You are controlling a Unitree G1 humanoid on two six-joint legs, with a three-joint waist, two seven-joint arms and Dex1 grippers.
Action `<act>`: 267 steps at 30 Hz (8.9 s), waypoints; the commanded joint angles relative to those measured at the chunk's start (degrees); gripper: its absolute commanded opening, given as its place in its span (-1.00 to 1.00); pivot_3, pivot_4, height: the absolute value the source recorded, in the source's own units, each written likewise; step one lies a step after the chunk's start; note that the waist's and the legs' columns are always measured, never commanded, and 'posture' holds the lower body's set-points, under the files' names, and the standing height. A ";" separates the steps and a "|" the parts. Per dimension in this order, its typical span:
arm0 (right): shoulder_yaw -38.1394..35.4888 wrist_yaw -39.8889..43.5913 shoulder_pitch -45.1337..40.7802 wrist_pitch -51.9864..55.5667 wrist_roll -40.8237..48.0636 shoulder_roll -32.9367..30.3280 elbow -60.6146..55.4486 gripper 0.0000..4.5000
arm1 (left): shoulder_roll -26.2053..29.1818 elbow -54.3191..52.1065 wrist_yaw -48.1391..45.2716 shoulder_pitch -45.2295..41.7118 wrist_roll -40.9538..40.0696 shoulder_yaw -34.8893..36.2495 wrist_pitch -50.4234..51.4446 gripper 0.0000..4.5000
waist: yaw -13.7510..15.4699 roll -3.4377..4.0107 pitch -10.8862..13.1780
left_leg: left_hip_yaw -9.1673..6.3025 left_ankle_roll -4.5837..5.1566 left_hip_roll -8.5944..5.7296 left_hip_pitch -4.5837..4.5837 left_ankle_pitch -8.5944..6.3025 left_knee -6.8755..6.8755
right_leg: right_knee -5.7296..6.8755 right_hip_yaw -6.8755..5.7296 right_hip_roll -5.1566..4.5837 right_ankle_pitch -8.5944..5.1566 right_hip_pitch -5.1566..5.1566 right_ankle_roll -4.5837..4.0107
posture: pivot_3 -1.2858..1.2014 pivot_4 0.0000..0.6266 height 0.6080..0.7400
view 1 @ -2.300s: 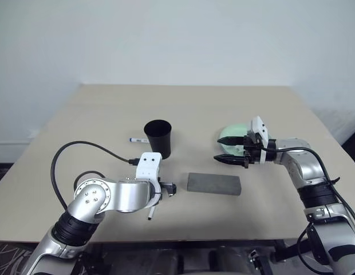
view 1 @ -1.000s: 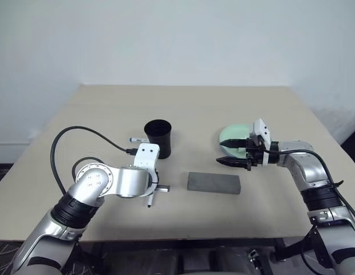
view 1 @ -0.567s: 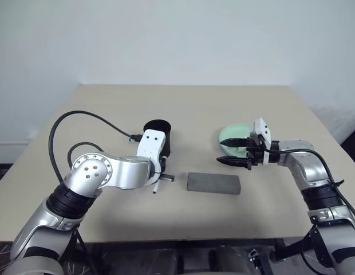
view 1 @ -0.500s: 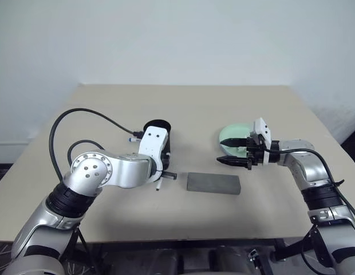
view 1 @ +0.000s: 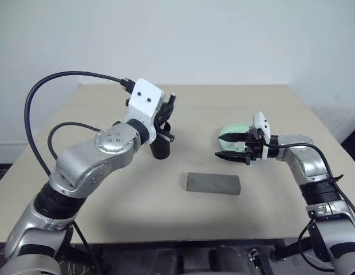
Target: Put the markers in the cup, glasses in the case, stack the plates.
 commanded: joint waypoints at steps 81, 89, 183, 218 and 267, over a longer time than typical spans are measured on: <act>-2.23 -2.04 -1.22 -5.26 0.02 1.24 1.50 0.60 | -17.01 95.01 -27.27 -29.10 49.94 16.50 -23.69 0.09 | 0.12 -0.04 -0.05 | -0.01 0.44 0.11 -1.08 0.00 0.71 | 0.09 -0.20 -0.06 0.83 -0.84 0.39 | 0.03 -1.00 1.00; -2.21 -2.69 -0.89 -5.21 0.09 1.57 1.14 0.60 | -18.07 97.95 -31.80 -28.11 54.55 12.02 -24.76 0.09 | 0.13 -0.04 -0.06 | -0.02 0.45 0.10 -1.12 0.00 0.77 | 0.11 -0.21 -0.07 0.82 -0.83 0.42 | 0.03 -1.00 1.00; -4.90 -6.98 5.94 -2.44 1.13 0.65 -6.23 0.60 | -21.99 101.45 -31.16 -24.95 65.76 6.14 -27.36 0.09 | 0.00 0.20 -0.92 | 0.25 0.85 -0.07 -1.97 -0.67 1.04 | 0.06 -0.06 -0.15 1.44 -1.67 0.61 | 0.03 -1.00 1.00; -3.15 -5.77 3.00 -4.45 0.15 2.86 -1.41 0.60 | 3.52 67.71 -60.78 -11.95 60.58 5.99 -24.66 0.09 | -1.26 0.24 -1.47 | 1.40 1.12 0.41 -1.83 -1.35 1.31 | 0.04 -0.06 -0.10 1.35 -1.82 0.73 | 0.03 -1.00 1.00; -0.04 -25.84 24.40 12.45 11.69 5.53 -49.94 0.60 | 2.56 90.18 -97.32 -21.92 52.47 9.33 -48.82 0.97 | -1.28 0.15 -1.53 | 1.64 1.86 0.21 -1.93 -1.88 2.13 | 0.14 -0.02 -0.35 1.03 -1.67 1.21 | 0.03 -1.00 1.00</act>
